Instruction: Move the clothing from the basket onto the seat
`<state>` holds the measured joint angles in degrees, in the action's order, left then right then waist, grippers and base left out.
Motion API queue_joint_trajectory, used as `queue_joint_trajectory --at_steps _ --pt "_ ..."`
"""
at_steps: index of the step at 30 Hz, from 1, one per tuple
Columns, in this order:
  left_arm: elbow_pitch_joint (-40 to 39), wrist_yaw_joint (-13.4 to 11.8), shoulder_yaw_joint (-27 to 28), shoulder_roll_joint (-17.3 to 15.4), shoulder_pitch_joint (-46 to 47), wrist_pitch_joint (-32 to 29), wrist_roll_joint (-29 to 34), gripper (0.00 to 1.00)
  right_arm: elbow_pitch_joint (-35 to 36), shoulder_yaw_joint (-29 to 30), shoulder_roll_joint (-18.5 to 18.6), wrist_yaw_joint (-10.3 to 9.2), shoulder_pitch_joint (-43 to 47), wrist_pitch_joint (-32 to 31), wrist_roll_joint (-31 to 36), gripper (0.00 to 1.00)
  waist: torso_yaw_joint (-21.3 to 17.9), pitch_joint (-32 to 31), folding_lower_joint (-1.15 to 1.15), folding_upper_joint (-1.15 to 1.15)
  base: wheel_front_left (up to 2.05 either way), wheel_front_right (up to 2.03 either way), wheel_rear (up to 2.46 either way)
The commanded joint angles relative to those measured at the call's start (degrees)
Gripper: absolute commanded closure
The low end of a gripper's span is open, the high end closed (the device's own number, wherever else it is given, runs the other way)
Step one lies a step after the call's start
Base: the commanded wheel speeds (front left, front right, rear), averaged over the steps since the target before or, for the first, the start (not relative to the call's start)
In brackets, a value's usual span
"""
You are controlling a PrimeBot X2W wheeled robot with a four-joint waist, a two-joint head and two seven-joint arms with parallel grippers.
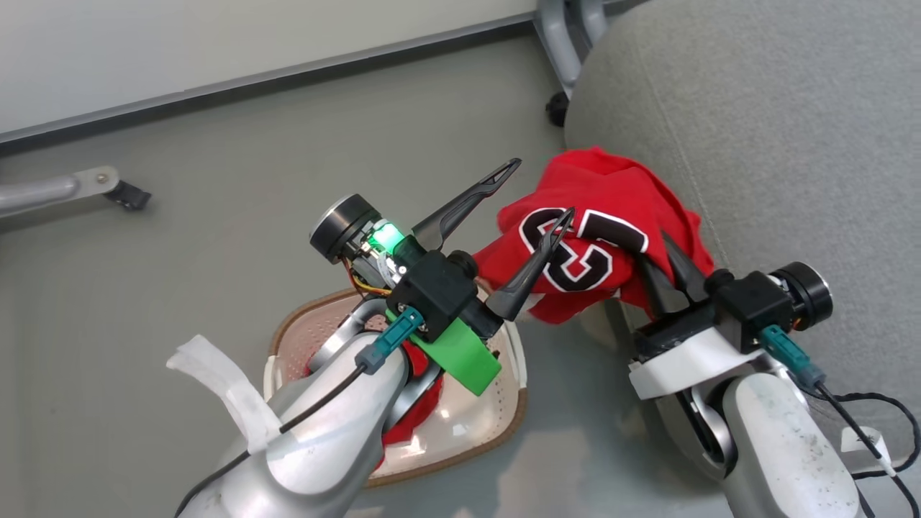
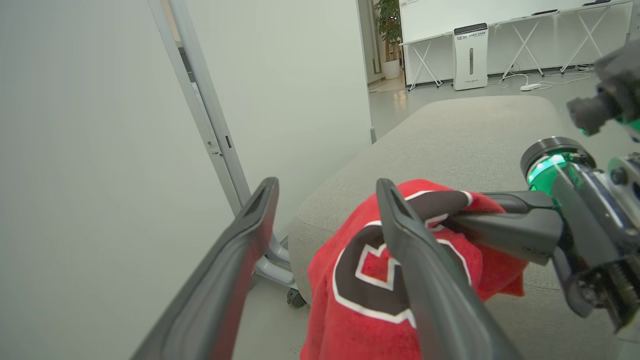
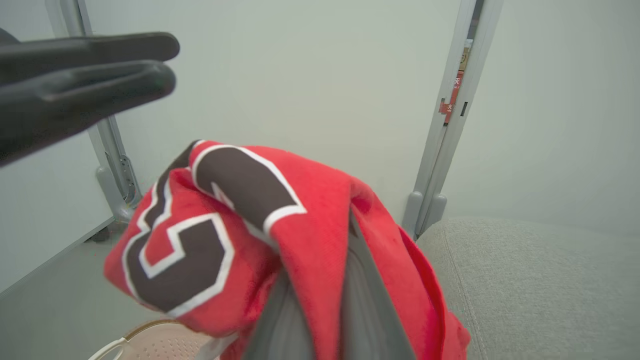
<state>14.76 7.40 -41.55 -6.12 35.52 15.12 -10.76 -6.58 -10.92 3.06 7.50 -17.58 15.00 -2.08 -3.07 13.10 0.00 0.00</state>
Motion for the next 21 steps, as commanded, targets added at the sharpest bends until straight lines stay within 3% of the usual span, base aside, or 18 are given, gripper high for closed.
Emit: queue_joint_trajectory --at_steps 1,13,21 --pt "0.2 0.1 -0.2 -0.4 1.2 0.1 0.1 0.0 0.6 0.8 0.0 -0.02 0.6 0.3 -0.5 1.0 -2.8 2.0 0.0 0.0 0.0 0.0 0.0" --pt "1.4 0.1 -2.4 -2.0 3.2 0.1 -0.3 0.0 2.6 6.2 -0.1 -0.02 1.4 0.3 -2.2 1.0 -10.7 5.2 0.0 0.0 0.0 0.0 0.0" --pt "1.9 0.1 -3.3 -2.5 3.8 0.1 -0.8 0.0 2.9 7.8 -0.1 -0.02 2.3 0.3 -3.4 1.0 -13.4 5.8 0.0 0.0 0.0 0.0 0.0"
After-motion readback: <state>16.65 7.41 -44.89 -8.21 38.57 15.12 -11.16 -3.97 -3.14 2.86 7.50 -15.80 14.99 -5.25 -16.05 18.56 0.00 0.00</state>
